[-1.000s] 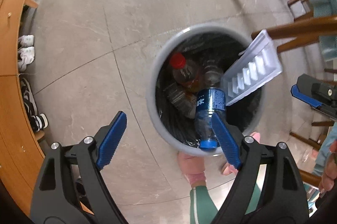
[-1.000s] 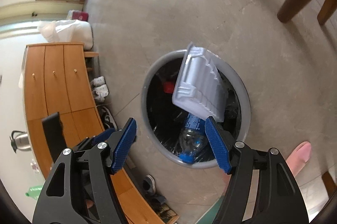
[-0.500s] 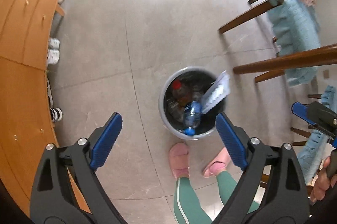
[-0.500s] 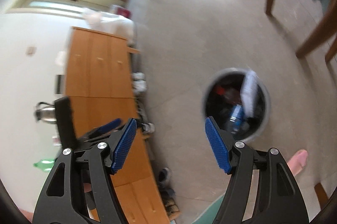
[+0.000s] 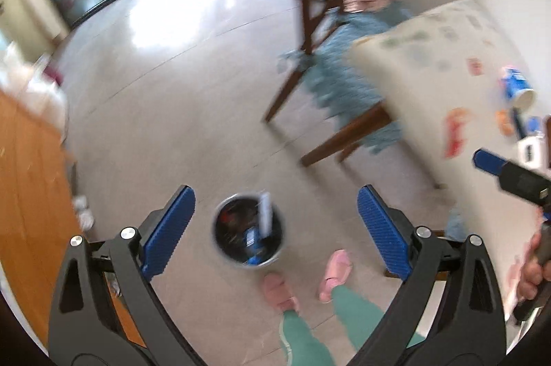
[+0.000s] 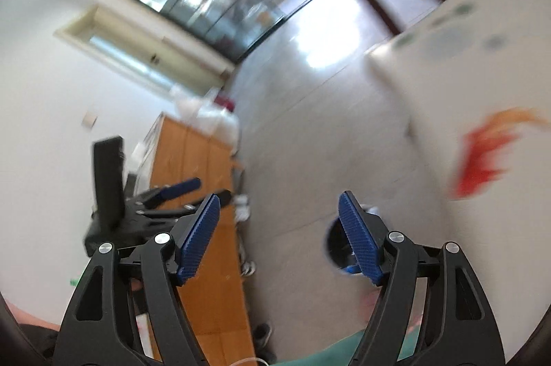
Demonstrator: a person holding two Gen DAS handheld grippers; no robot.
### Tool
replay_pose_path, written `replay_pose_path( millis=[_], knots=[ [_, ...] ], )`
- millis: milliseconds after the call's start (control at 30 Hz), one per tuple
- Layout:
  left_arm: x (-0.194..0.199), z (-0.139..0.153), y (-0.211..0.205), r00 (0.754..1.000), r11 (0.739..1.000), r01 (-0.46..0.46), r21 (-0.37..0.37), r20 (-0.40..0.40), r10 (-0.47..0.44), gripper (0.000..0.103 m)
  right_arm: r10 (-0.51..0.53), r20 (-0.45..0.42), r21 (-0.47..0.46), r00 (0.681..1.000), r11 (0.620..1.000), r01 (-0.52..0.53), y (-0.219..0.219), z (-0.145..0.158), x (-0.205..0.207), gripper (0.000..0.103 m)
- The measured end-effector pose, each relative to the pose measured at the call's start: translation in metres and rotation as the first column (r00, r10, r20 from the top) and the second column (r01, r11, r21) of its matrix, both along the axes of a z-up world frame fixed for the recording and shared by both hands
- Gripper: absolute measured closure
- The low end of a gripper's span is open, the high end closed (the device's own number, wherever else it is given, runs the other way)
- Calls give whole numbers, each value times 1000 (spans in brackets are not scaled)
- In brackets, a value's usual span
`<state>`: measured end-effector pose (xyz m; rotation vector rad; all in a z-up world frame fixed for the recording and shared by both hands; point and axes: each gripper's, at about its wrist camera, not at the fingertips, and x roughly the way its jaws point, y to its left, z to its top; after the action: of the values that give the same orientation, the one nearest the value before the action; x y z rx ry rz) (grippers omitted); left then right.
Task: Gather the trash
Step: 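Move both tools back to the table toward the orange jar and white box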
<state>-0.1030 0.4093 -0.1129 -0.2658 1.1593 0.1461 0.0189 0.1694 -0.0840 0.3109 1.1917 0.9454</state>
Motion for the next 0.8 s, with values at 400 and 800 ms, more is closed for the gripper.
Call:
replay_pose_path(
  millis=[400, 800],
  knots=[
    [103, 45, -195, 903, 903, 428, -37, 62, -425, 7, -462, 72, -54, 884, 883, 466, -232, 46, 22, 25],
    [175, 25, -342, 768, 768, 640, -24, -11, -641, 7, -668, 64, -306, 741, 694, 652, -341, 5, 45, 17]
  ],
)
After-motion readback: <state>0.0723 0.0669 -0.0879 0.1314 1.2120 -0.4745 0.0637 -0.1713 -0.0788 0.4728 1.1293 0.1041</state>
